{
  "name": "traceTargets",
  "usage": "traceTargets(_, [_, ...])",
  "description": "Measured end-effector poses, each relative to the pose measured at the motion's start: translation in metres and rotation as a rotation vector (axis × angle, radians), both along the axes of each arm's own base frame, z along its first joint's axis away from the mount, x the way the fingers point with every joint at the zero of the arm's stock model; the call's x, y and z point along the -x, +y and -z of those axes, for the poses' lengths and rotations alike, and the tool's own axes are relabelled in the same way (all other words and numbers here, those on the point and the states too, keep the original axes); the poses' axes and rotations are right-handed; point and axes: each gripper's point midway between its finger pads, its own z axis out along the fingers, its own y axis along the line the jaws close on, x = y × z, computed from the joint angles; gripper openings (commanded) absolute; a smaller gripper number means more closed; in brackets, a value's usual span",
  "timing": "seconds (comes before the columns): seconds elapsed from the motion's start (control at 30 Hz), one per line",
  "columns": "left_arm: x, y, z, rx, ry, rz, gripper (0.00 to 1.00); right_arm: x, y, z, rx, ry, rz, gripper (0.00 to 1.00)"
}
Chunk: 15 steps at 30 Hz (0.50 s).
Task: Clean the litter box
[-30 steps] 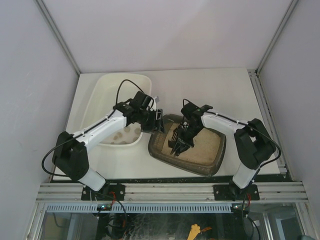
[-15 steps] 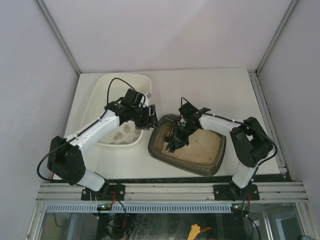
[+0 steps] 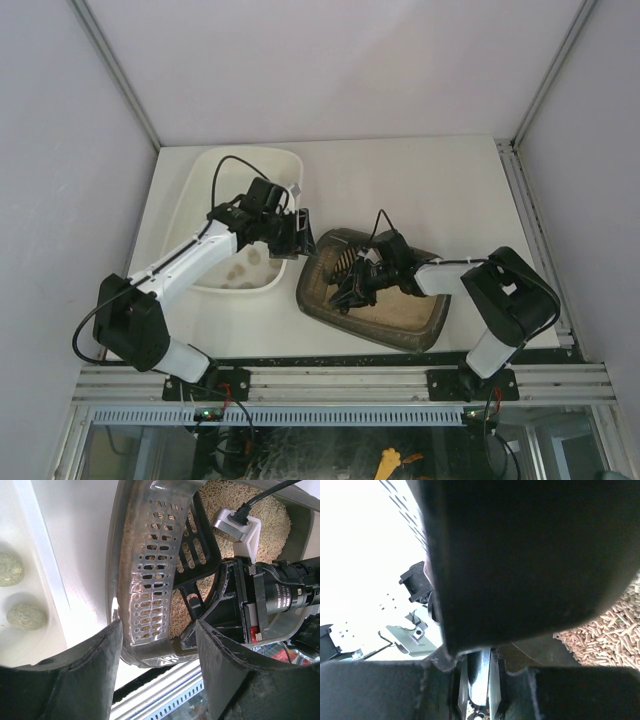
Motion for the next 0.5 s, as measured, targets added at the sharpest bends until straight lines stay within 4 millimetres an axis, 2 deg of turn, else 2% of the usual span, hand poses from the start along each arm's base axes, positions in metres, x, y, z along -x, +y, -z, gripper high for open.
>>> traceTargets(0.5, [-0.0022, 0.0005, -0.0006, 0.003, -0.006, -0.004, 0.64, -0.0023, 0.0009, -0.0048, -0.106, -0.119, 0.007, 0.0])
